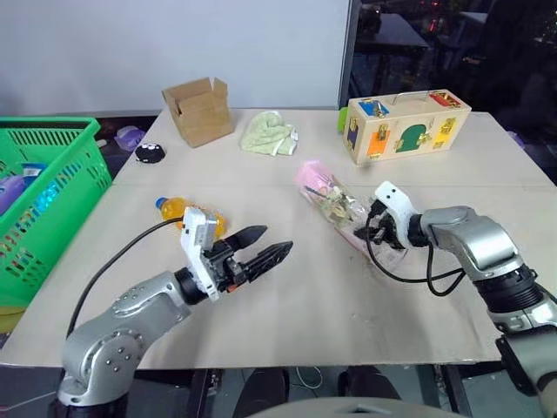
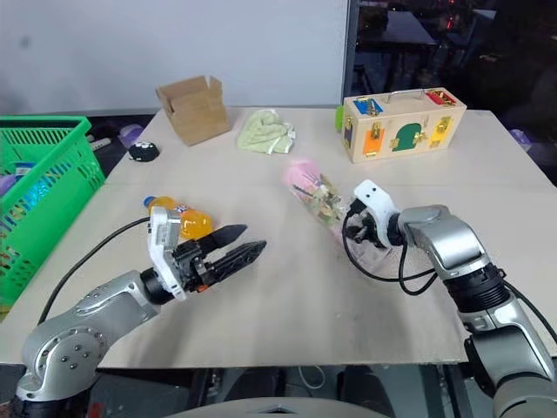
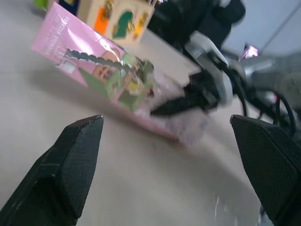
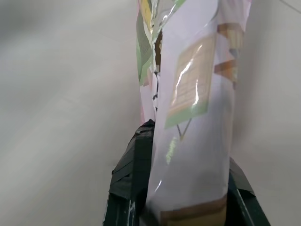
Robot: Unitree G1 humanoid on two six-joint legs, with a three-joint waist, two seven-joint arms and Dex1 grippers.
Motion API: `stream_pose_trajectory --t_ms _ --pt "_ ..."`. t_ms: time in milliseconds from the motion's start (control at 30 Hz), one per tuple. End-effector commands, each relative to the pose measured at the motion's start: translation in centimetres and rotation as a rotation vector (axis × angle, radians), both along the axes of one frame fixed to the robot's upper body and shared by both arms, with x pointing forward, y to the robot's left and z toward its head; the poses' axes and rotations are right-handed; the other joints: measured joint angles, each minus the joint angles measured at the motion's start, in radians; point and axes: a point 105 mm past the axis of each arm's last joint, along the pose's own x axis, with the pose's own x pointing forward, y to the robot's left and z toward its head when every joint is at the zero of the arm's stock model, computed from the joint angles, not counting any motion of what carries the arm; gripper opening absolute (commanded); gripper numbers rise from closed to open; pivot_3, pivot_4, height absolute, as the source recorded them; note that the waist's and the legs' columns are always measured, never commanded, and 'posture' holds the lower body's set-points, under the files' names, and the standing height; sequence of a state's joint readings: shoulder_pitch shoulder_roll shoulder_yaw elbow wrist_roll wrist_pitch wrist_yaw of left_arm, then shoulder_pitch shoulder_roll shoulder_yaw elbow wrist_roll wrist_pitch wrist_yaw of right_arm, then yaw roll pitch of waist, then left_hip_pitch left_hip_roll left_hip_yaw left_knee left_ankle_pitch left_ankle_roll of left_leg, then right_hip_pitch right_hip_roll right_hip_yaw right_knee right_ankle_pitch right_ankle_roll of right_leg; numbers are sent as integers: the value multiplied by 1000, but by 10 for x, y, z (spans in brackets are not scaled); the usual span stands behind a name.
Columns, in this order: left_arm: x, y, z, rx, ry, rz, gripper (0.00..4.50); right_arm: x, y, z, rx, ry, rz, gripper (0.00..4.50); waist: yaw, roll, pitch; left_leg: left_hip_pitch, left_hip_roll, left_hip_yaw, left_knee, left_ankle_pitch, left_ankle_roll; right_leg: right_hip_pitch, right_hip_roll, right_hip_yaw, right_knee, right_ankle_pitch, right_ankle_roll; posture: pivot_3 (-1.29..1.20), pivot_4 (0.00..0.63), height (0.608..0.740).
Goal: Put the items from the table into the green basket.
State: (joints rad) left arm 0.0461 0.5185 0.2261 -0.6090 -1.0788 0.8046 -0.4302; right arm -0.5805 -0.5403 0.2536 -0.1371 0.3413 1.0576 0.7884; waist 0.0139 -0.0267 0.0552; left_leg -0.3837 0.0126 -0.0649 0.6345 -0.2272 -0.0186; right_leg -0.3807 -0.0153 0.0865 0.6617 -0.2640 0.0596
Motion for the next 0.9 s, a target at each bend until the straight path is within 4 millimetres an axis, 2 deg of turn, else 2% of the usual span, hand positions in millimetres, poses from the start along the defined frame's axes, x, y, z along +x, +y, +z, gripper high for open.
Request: stream_pose_trajectory --t_ms 33,133,233,333,433,533,600,633,667,700,767,800,867,900 --pt "6 -4 4 -67 20 10 4500 -6 16 36 115 -95 92 266 1 0 0 0 0 0 0 0 0 0 0 0 0 0 0 104 0 740" --pt "12 -6 3 -144 67 21 4500 -18 35 55 242 -83 185 266 0 0 0 0 -1 0 0 0 0 0 -1 0 0 0 0 101 0 740" --pt "19 -9 5 -215 93 22 4500 -27 47 66 309 -74 251 266 0 0 0 0 -1 0 1 0 0 1 0 0 0 0 0 106 0 740" --pt "24 -12 6 -224 92 18 4500 -33 56 72 353 -56 294 266 1 0 0 0 -1 0 1 0 0 1 0 0 0 0 0 109 0 740" --pt "31 -25 20 -277 40 -43 4500 -46 67 73 369 -20 378 266 3 0 0 0 -2 -1 1 0 0 1 0 -1 -1 0 0 105 0 740" --pt "33 -30 24 -302 28 -74 4500 -49 71 73 389 13 401 266 -1 0 0 0 -2 -1 1 0 0 1 -1 0 -1 0 0 103 0 740" --pt "33 -33 27 -320 23 -99 3907 -54 72 75 405 35 427 266 -2 0 0 0 -2 0 1 0 0 1 0 0 -1 0 0 99 0 740" --pt "32 -34 28 -326 21 -112 3711 -55 72 76 411 41 433 754 -1 0 0 0 -1 -1 0 0 0 1 0 0 -1 0 0 95 0 740" --pt "32 -36 28 -324 17 -125 3245 -56 72 76 415 48 432 1328 0 1 0 0 -1 -1 0 0 0 1 0 -1 -1 0 0 93 0 740" --pt "31 -37 28 -319 13 -132 2959 -56 72 76 415 51 430 1499 0 1 0 0 -1 -2 0 0 0 1 0 -1 -1 0 0 88 0 740" --pt "34 -37 29 -330 4 -126 2123 -57 70 75 412 51 431 2458 -1 1 0 -1 -1 -2 0 0 0 1 0 -2 -1 0 0 83 0 740" --pt "35 -37 31 -334 -2 -123 1960 -57 69 75 411 48 427 2660 0 1 0 -1 -2 -2 0 0 0 1 0 -2 -1 0 0 80 0 740" --pt "37 -35 35 -339 -19 -116 1093 -56 67 75 403 20 414 3641 -1 1 0 -1 -2 -2 1 0 0 1 0 -2 -1 0 0 78 0 740" --pt "38 -33 37 -339 -27 -111 875 -52 66 76 398 -15 392 3910 -1 1 0 -1 -2 -2 1 0 0 1 0 -2 -1 0 0 78 0 740"
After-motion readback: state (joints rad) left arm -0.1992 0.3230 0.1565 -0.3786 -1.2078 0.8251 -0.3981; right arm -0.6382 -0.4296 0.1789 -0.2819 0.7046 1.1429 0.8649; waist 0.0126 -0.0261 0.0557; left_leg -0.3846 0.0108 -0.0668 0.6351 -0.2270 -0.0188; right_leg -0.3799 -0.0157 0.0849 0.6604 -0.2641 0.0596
